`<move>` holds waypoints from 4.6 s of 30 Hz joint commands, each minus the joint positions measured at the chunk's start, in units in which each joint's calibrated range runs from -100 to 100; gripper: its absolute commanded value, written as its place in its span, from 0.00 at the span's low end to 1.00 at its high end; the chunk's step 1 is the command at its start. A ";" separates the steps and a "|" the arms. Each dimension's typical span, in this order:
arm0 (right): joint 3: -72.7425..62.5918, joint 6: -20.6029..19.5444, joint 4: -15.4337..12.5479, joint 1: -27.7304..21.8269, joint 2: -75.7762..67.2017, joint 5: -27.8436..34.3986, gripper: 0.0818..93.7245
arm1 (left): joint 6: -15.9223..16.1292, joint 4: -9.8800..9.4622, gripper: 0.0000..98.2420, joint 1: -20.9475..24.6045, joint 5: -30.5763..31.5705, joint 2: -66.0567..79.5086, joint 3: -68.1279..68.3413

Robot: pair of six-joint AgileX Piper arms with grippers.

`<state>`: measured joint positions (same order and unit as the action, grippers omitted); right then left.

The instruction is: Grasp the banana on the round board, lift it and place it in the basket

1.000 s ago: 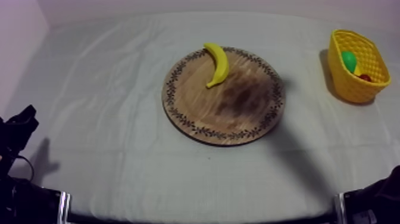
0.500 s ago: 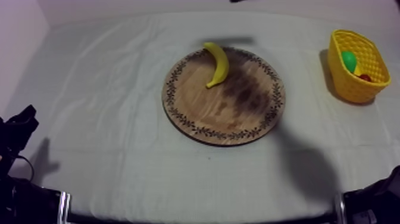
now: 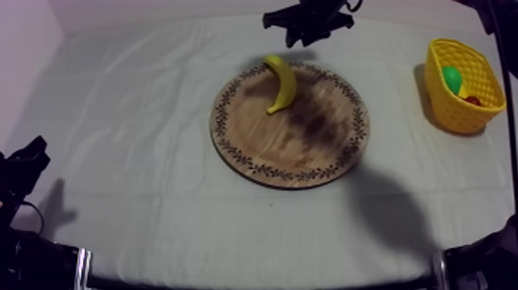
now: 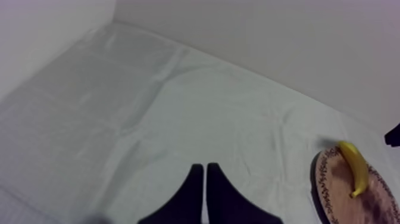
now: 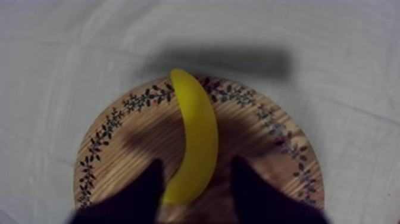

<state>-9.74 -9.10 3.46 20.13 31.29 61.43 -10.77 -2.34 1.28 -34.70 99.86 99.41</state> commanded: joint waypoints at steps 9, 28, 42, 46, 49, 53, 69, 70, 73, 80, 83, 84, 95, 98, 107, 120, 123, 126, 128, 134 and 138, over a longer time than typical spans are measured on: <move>-0.25 2.69 1.07 1.72 0.24 4.29 0.89 | 0.00 0.02 0.00 -0.01 0.01 -0.03 0.04; -4.41 2.46 -0.03 0.48 11.30 1.89 0.92 | 0.00 0.02 0.00 -0.01 0.01 -0.03 0.04; -9.80 3.08 1.17 0.63 18.26 1.12 0.78 | 0.00 0.02 0.00 -0.01 0.01 -0.03 0.04; -11.05 3.58 1.42 0.73 19.52 0.89 0.67 | 0.00 0.02 0.00 -0.01 0.01 -0.03 0.04; -12.43 5.22 1.26 0.87 20.31 1.60 0.52 | 0.00 0.02 0.00 -0.01 0.01 -0.03 0.04; -14.54 7.22 0.64 0.97 21.27 3.31 0.35 | 0.00 0.02 0.00 -0.01 0.01 -0.03 0.04; -8.91 7.14 -0.59 1.00 9.23 7.93 0.31 | 0.00 0.02 0.00 -0.01 0.01 -0.03 0.04; -7.23 7.12 -0.41 0.95 7.11 8.22 0.31 | 0.00 0.02 0.00 -0.01 0.01 -0.03 0.04; -0.54 7.31 0.18 0.71 0.10 8.20 0.30 | 0.00 0.02 0.00 -0.01 0.01 -0.03 0.04; 18.66 7.81 1.49 -1.51 -17.65 6.08 0.30 | 0.00 0.02 0.00 -0.01 0.01 -0.03 0.04; 25.42 8.65 1.38 -4.30 -24.83 5.41 0.30 | 0.00 0.02 0.00 -0.01 0.01 -0.03 0.04; 27.24 9.07 1.28 -5.49 -27.05 5.39 0.30 | 0.00 0.02 0.00 -0.01 0.01 -0.03 0.04; 38.94 15.52 0.75 -21.81 -38.86 6.76 0.30 | 0.00 0.02 0.00 -0.01 0.01 -0.03 0.04; 41.02 16.86 0.68 -26.21 -37.60 5.04 0.30 | 0.00 0.02 0.00 -0.01 0.01 -0.03 0.04; 37.88 18.57 0.30 -33.11 -30.30 1.57 0.30 | 0.00 0.02 0.00 -0.01 0.01 -0.03 0.04; 17.16 18.39 0.20 -34.11 -10.92 3.79 0.30 | 0.00 0.02 0.00 -0.01 0.01 -0.03 0.04; 14.96 18.05 0.29 -33.63 -7.56 3.19 0.30 | 0.00 0.02 0.00 -0.01 0.01 -0.03 0.04; 13.05 18.14 -0.03 -33.52 -5.29 3.33 0.32 | 0.00 0.02 0.00 -0.01 0.01 -0.03 0.04; 12.30 17.84 -0.01 -33.49 -4.52 3.70 0.37 | 0.00 0.02 0.00 -0.01 0.01 -0.03 0.04; 13.81 12.16 1.78 -33.87 -5.34 1.97 0.69 | 0.00 0.02 0.00 -0.01 0.01 -0.03 0.04; 16.24 14.01 -0.12 -34.48 -7.79 -0.65 0.57 | 0.00 0.02 0.00 -0.01 0.01 -0.03 0.04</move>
<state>5.58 3.19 4.28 -14.31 24.34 61.86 -10.77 -2.34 1.28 -34.66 99.86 99.41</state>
